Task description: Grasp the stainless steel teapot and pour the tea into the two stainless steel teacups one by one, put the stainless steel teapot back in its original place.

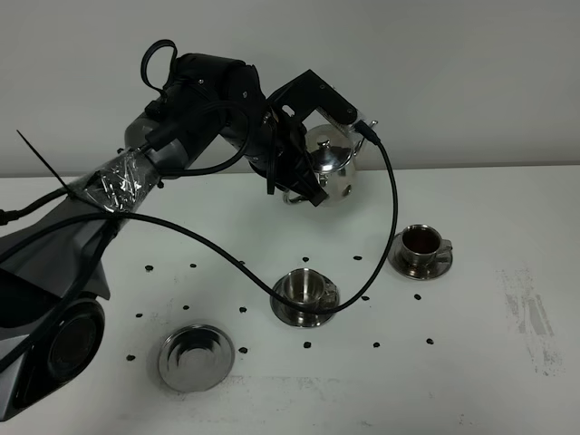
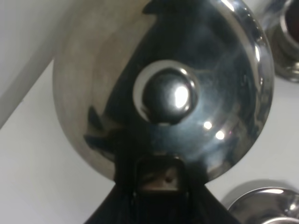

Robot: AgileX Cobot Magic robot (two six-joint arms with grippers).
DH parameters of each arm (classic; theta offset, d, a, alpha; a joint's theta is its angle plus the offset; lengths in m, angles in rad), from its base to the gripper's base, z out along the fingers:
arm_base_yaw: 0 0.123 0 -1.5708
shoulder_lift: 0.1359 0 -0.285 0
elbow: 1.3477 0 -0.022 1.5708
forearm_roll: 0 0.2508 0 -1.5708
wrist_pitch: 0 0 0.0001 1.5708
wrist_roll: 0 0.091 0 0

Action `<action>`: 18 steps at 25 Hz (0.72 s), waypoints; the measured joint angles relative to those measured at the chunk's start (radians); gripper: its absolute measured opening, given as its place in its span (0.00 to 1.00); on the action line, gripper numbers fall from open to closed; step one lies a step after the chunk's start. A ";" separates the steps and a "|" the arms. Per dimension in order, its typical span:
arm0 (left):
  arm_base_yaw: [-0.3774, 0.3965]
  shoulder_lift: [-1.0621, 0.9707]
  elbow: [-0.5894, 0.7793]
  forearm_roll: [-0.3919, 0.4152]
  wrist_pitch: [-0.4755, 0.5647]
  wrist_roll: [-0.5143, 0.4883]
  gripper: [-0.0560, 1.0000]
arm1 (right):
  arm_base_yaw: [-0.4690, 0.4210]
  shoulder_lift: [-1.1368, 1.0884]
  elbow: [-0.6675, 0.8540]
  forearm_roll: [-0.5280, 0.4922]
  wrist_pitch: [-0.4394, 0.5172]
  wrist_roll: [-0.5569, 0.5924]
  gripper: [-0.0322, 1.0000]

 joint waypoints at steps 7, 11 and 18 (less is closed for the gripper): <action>0.001 -0.181 0.345 0.053 -0.163 0.001 0.28 | 0.000 0.000 0.000 0.000 0.000 0.000 0.26; 0.010 -0.332 0.592 0.091 -0.257 0.001 0.28 | 0.000 0.000 0.000 0.000 0.000 0.000 0.26; 0.020 -0.510 0.806 0.093 -0.294 0.002 0.28 | 0.000 0.000 0.000 0.000 0.000 0.000 0.26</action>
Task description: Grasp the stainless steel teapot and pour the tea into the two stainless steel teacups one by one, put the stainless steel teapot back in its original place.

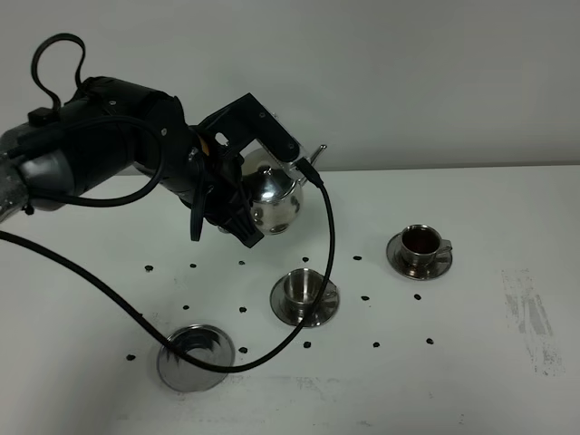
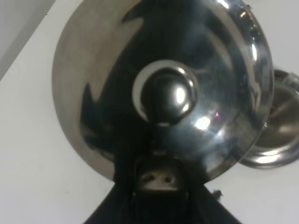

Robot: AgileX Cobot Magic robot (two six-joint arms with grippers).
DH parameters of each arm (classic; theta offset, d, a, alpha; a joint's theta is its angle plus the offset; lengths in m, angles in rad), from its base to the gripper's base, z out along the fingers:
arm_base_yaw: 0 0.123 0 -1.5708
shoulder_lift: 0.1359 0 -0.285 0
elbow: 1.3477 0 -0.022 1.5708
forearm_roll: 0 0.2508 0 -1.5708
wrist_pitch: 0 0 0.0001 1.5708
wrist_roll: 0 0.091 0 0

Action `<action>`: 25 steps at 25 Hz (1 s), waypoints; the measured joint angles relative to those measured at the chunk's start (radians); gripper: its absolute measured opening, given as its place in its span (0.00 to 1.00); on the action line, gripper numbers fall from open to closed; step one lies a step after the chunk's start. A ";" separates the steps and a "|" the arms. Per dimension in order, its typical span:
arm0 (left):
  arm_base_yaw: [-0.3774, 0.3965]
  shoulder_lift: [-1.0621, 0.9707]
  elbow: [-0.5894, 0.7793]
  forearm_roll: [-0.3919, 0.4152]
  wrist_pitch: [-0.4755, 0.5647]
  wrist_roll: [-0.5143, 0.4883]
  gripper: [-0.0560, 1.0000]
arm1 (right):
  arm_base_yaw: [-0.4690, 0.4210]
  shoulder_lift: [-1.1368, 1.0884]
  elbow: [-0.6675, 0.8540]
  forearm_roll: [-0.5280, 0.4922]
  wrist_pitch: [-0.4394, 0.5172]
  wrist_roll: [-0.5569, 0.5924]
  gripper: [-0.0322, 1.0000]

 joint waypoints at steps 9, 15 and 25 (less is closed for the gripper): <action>0.059 -0.087 0.196 0.023 -0.045 0.135 0.28 | 0.000 0.000 0.000 0.000 0.000 0.000 0.26; 0.073 -0.089 0.236 0.022 -0.083 0.265 0.28 | 0.000 0.000 0.000 0.000 0.000 0.000 0.26; 0.107 -0.068 0.236 0.024 -0.137 0.717 0.28 | 0.000 0.000 0.000 0.000 0.000 0.000 0.26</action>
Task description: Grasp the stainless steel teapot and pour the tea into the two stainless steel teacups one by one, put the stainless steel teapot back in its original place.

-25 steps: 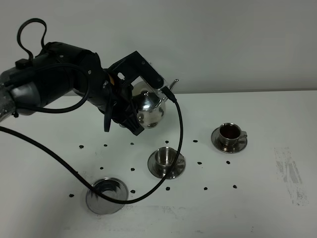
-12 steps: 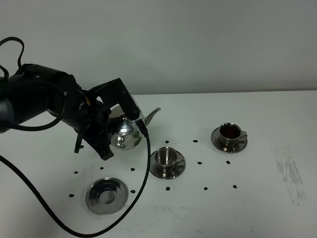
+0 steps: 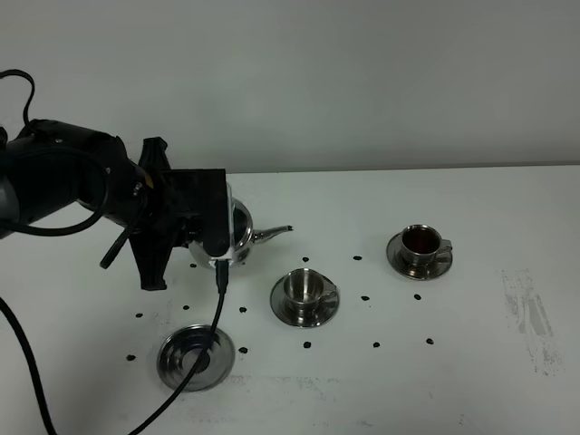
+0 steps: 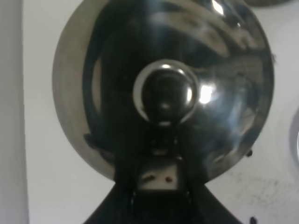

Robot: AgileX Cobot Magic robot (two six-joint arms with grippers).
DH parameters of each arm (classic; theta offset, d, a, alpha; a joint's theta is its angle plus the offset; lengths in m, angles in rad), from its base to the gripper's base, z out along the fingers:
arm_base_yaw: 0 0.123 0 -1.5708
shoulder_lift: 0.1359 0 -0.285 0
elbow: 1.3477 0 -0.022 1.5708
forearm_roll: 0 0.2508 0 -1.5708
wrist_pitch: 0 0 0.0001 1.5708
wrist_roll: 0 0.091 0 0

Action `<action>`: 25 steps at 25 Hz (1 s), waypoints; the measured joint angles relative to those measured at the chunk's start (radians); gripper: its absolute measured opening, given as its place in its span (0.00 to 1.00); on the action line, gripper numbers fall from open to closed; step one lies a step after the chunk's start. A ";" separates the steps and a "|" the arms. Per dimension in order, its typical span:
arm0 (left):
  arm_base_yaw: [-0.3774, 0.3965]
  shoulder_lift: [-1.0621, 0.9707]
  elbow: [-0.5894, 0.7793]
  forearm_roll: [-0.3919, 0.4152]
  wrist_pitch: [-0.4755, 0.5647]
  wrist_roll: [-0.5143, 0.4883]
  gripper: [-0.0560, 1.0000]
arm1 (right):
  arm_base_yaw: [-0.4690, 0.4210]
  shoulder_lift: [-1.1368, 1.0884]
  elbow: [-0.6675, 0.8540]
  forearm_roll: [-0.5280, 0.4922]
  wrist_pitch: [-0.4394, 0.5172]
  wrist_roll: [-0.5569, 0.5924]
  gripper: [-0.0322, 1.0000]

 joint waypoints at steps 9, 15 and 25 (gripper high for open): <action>0.002 0.094 -0.170 -0.016 0.098 0.086 0.28 | 0.000 0.000 0.000 0.000 0.000 0.000 0.26; -0.019 0.150 -0.282 0.000 0.201 0.176 0.28 | 0.000 0.000 0.000 0.000 0.000 0.000 0.26; -0.035 0.155 -0.284 0.136 0.258 0.313 0.28 | 0.000 0.000 0.000 0.000 0.000 0.000 0.26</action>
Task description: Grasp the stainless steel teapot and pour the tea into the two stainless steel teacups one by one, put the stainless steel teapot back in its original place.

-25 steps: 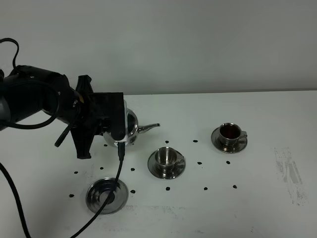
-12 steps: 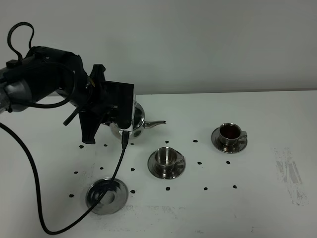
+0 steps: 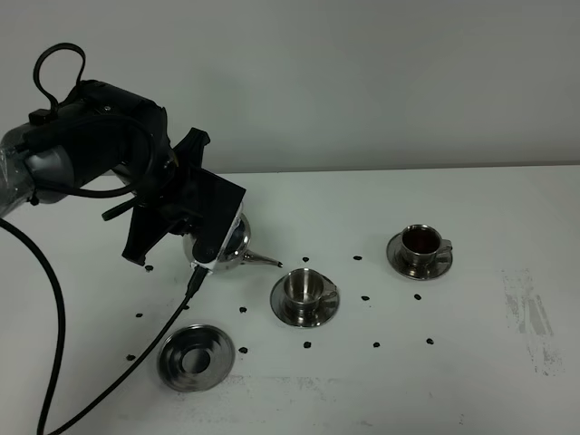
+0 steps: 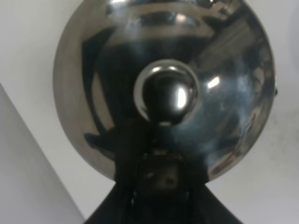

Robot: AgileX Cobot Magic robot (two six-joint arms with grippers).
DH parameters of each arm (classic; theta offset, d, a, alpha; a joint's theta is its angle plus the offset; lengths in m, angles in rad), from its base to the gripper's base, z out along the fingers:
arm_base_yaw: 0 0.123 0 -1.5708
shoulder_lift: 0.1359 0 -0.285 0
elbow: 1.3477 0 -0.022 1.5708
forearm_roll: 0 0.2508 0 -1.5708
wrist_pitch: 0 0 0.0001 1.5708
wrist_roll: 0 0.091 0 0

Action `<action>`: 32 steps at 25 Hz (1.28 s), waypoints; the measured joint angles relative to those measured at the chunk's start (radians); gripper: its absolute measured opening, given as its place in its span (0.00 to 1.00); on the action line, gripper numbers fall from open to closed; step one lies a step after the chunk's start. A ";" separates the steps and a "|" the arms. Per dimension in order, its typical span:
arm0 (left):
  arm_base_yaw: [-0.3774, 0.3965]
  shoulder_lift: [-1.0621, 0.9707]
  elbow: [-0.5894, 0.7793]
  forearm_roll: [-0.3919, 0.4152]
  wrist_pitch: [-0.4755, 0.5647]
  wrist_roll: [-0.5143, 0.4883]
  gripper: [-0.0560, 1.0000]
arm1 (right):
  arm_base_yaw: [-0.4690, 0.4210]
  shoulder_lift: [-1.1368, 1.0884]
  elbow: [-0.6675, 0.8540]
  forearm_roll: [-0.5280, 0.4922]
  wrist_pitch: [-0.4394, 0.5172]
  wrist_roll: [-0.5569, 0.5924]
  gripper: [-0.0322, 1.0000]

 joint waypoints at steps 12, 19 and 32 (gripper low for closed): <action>-0.061 0.001 -0.001 0.091 0.003 -0.007 0.28 | 0.000 0.000 0.000 0.000 0.000 0.000 0.26; -0.073 0.027 -0.003 0.162 0.001 -0.020 0.28 | 0.000 0.000 0.000 0.000 0.000 0.000 0.26; -0.094 0.037 -0.004 0.262 -0.040 -0.097 0.28 | 0.000 0.000 0.000 0.000 0.000 0.000 0.26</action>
